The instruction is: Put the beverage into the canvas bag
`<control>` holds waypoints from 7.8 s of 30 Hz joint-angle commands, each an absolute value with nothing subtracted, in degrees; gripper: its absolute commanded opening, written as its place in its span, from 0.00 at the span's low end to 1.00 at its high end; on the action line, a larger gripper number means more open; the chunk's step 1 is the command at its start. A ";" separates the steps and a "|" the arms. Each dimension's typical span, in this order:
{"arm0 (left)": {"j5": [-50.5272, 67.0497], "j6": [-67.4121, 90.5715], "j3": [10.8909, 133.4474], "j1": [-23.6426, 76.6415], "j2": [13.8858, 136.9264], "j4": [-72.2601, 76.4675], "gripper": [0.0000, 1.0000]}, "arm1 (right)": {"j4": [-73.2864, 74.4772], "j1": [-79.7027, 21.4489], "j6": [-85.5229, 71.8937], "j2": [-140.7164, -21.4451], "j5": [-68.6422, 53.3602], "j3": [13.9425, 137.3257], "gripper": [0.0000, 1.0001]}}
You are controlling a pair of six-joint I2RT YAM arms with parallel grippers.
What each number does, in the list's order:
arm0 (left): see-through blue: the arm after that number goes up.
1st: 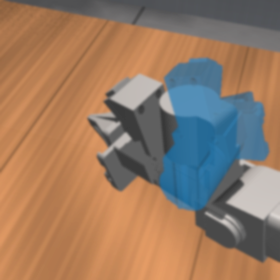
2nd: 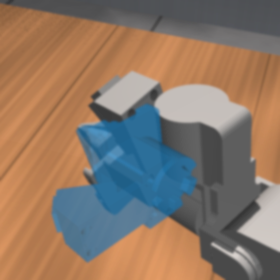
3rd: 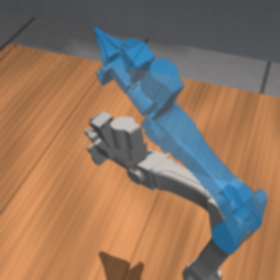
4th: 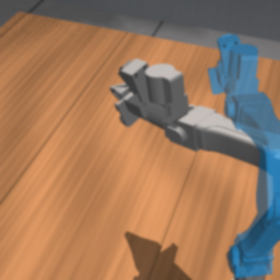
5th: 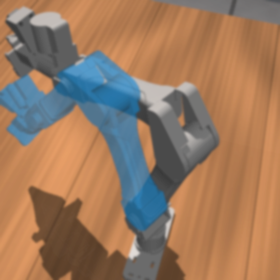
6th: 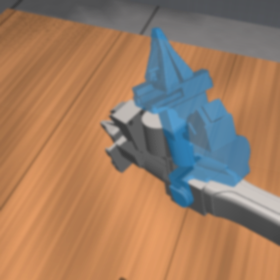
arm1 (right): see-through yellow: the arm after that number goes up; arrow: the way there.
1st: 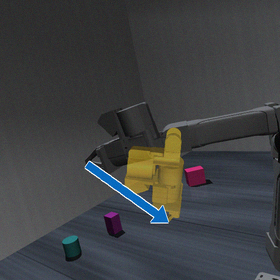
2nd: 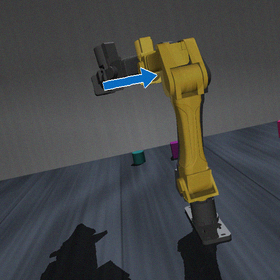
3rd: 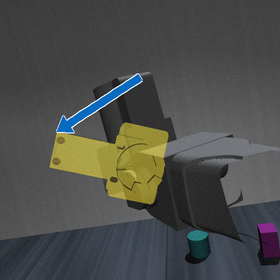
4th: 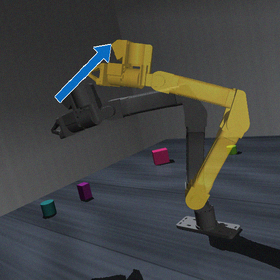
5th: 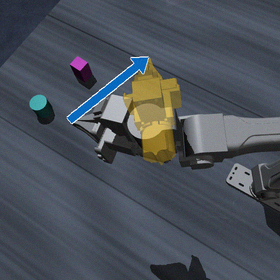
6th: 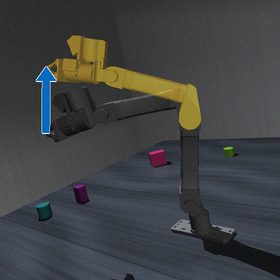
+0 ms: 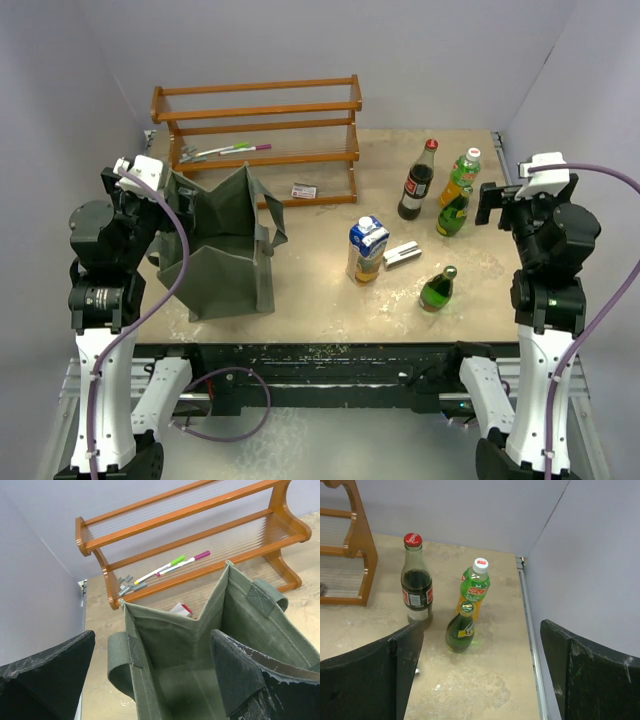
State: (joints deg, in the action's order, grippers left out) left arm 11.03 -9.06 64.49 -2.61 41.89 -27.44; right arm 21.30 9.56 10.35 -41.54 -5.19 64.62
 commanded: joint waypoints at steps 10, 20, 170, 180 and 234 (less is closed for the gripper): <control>15.46 -7.32 63.97 -3.37 40.70 -23.17 0.99 | 23.39 11.01 10.74 -42.21 -14.41 69.47 1.00; 11.40 -9.00 63.81 -3.61 40.95 -24.27 0.99 | 41.74 11.08 23.03 -47.60 -24.54 73.89 1.00; 37.94 0.23 86.57 8.39 78.02 -43.51 0.73 | 23.28 -44.03 -5.10 -93.12 -38.49 140.72 0.07; 28.93 -6.49 86.07 8.35 73.24 -46.27 0.62 | 23.57 -44.44 -0.28 -91.76 -30.16 133.00 0.05; 38.67 -6.96 79.00 8.26 70.39 -47.62 0.00 | 3.75 -44.36 22.26 -100.50 -18.00 109.46 0.03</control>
State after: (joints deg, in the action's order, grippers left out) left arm 38.28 -7.94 79.81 8.27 71.75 -47.75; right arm 23.70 -45.10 16.08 -106.76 -21.21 108.57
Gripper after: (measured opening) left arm 0.009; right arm 0.585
